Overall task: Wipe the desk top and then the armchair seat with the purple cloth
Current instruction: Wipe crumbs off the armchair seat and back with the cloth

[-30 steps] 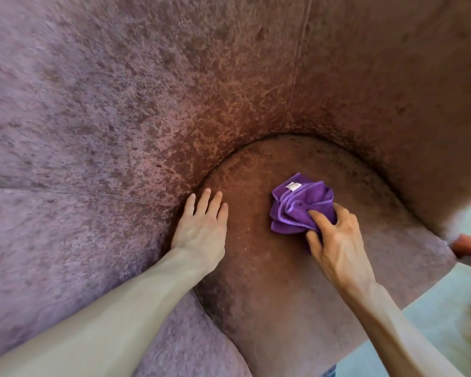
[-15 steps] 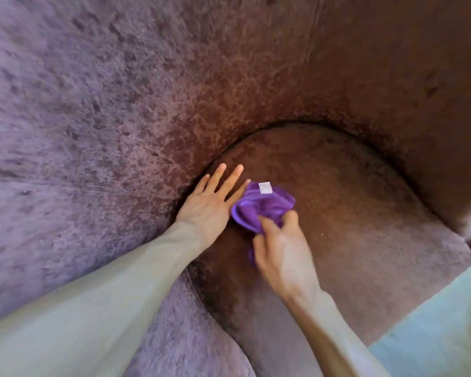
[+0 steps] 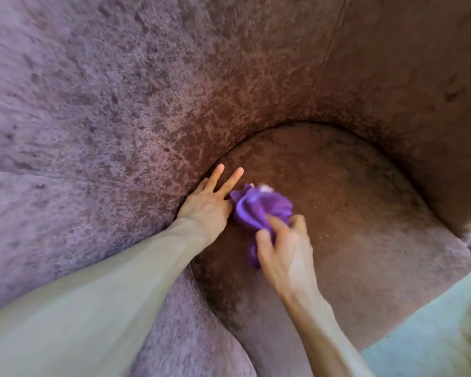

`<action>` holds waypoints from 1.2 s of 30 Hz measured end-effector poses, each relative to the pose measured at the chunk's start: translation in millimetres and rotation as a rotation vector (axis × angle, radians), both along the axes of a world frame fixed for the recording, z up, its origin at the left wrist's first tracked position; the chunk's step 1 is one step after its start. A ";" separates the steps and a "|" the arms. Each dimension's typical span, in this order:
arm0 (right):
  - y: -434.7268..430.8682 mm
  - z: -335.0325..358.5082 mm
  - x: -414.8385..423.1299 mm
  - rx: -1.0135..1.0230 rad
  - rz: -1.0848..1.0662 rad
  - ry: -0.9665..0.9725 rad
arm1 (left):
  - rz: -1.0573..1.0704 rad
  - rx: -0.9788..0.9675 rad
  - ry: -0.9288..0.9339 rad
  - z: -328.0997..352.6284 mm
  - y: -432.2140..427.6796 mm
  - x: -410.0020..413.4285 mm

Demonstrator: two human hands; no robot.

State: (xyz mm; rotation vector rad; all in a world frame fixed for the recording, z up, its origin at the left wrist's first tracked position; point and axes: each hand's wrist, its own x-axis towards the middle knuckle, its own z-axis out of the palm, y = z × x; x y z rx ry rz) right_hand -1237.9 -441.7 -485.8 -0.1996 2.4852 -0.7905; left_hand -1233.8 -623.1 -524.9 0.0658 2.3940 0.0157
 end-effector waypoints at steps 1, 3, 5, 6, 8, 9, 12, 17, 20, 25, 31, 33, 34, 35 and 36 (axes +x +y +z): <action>-2.3 -0.5 -7.7 -0.016 -0.110 0.025 | 0.015 0.014 -0.008 0.5 -1.3 -1.7; -9.6 -2.5 -16.6 0.044 -0.099 -0.055 | 0.039 0.040 -0.031 1.9 -3.5 -4.2; -15.9 -1.6 -11.9 0.197 0.135 -0.156 | 0.031 0.061 -0.045 1.1 -4.1 -5.9; -18.1 1.3 -7.2 0.258 0.226 -0.200 | 0.038 0.074 -0.051 0.0 -4.6 -6.0; -18.9 8.0 -0.5 0.329 0.318 -0.293 | 0.068 0.089 -0.061 0.5 -4.6 -5.5; -17.1 11.9 1.4 0.339 0.325 -0.331 | 0.078 0.093 -0.068 2.2 -4.4 -5.5; -2.3 23.4 -3.7 0.195 0.138 -0.282 | 0.088 0.104 -0.107 7.7 -2.8 -8.8; 3.9 18.9 -30.1 0.032 -0.194 -0.143 | 0.111 0.133 -0.128 8.2 -5.9 -10.9; -8.8 8.2 -10.2 0.225 0.078 -0.354 | 0.120 0.148 -0.143 11.4 -4.2 -11.8; 6.2 19.6 41.7 0.270 0.223 -0.334 | 0.135 0.148 -0.125 15.9 -2.3 -10.1; 9.2 7.2 41.6 0.304 0.242 -0.200 | 0.173 0.126 0.060 2.4 10.1 0.0; 20.2 5.1 45.3 0.348 0.259 -0.274 | 0.195 0.104 0.128 -1.5 20.5 5.9; 26.2 5.9 46.0 0.355 0.254 -0.288 | 0.206 0.094 0.147 -3.0 23.1 7.8; 31.7 7.2 46.8 0.367 0.255 -0.282 | 0.218 0.092 0.151 -3.6 24.6 9.0; 35.3 9.4 47.1 0.380 0.258 -0.261 | 0.228 0.093 0.143 -2.9 25.1 9.6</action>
